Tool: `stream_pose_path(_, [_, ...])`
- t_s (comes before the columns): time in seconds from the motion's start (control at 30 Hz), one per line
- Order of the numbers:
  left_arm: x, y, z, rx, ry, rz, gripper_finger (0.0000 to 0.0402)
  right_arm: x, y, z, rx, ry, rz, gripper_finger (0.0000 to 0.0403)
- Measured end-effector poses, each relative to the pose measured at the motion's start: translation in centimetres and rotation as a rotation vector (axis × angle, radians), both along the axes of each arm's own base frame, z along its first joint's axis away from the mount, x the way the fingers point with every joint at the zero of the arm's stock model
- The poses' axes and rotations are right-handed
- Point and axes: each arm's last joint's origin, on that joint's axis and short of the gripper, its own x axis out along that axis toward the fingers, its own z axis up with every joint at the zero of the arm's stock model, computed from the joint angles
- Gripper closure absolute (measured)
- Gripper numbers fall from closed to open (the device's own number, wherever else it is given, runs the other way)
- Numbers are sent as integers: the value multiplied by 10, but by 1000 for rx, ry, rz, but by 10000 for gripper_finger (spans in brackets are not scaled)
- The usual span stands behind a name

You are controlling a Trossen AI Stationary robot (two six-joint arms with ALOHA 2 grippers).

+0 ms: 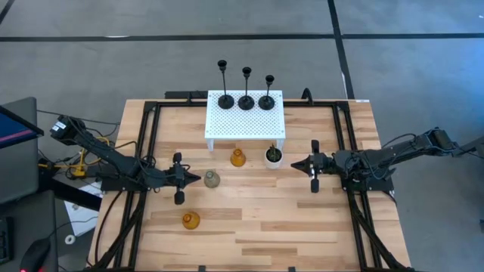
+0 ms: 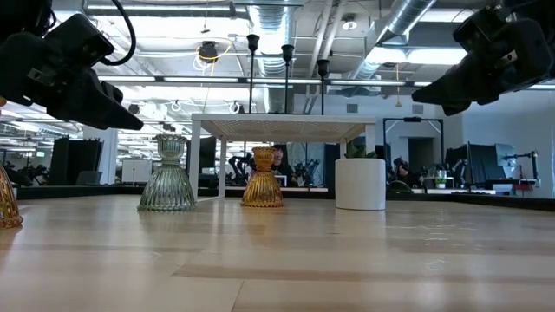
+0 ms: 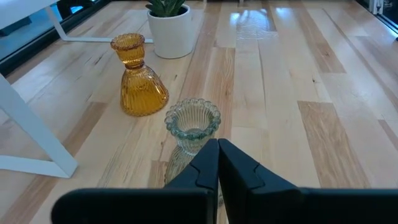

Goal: Pick & Place candle stick holders
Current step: Put the transparent glass candle holder on the shelf

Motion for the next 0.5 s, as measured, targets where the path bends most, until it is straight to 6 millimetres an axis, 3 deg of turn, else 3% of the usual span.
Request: stream_pose_path(0.5, [0,0,0,-1,0,0,394,-1,0,-3,8,32,-4,403])
